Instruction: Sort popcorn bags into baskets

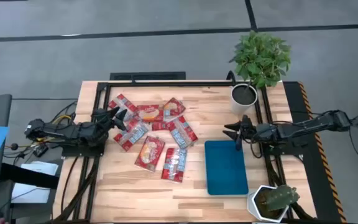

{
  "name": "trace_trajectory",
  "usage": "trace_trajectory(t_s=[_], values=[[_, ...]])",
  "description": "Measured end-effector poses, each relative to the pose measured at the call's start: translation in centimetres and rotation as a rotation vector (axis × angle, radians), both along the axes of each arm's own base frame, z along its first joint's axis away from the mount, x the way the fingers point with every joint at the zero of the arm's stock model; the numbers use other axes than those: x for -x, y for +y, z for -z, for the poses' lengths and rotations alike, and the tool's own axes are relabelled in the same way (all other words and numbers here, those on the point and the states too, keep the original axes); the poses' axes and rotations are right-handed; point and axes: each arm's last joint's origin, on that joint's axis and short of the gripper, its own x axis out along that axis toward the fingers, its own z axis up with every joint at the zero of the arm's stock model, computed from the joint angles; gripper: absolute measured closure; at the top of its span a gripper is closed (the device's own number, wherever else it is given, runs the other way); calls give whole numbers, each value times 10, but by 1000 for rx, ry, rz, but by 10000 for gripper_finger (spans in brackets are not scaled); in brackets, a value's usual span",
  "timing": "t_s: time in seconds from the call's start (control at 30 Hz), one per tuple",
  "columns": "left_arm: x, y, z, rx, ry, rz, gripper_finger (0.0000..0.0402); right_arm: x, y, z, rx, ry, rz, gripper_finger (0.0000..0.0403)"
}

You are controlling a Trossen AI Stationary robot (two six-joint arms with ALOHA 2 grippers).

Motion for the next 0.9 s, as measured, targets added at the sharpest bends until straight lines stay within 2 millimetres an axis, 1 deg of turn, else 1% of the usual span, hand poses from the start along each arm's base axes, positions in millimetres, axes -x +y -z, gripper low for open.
trace_trajectory(t_s=[0.43,0.9], values=[[0,0,0,0,0,0,152,0,0,0,0,1,0,232],[0,0,0,0,0,0,152,0,0,0,0,0,0,226]])
